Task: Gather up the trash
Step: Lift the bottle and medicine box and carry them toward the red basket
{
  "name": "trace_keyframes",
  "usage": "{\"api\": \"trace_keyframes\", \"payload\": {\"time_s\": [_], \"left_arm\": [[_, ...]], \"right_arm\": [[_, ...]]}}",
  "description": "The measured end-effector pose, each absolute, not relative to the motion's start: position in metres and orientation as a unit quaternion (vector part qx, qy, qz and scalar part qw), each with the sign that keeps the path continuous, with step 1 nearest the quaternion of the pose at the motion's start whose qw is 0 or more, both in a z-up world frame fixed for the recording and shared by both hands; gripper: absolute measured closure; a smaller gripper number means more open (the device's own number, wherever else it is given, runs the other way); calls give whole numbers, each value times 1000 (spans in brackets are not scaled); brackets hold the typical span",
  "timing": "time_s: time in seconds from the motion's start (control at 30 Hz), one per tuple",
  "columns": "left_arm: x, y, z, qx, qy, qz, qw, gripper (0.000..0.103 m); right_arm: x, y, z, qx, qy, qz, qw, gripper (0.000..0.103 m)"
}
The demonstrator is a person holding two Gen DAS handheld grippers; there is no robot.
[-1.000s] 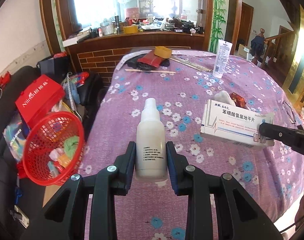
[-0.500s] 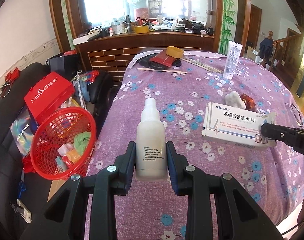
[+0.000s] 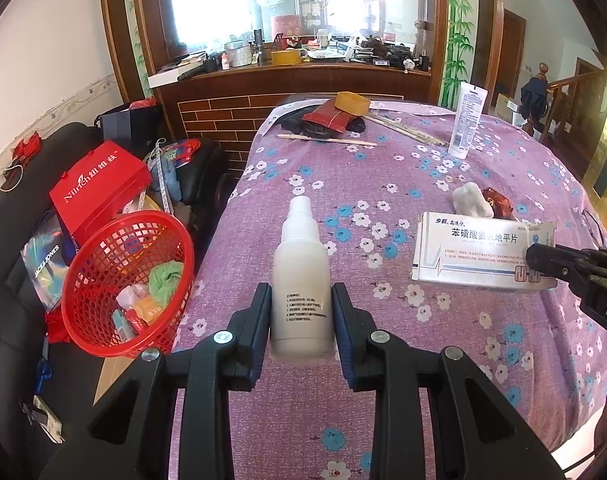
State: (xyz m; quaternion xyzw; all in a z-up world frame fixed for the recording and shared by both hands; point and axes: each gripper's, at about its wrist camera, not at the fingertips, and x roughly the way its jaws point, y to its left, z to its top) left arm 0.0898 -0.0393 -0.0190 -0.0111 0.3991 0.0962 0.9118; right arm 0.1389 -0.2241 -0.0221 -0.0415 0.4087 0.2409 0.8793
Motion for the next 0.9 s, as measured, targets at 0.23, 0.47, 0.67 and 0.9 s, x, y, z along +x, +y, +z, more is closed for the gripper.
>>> {"api": "trace_keyframes", "payload": {"time_s": [0.23,0.47,0.67,0.9], "left_arm": [[89,-43,-20,-10,401,93,911,74],[88,-44,-20,-10,403,94,911,74],[87,-44,-20,-12,402,95,911,74],[82,-37,-21,-19,403,102,909,74]], "right_arm": [[135,-223,-23,-73,401,233,883,97],[133,-221,-23,-86,399,231,883,97],[132,-217,-22,-87,400,235,881,97],[132,-211,-22,-76,404,255,875,97]]}}
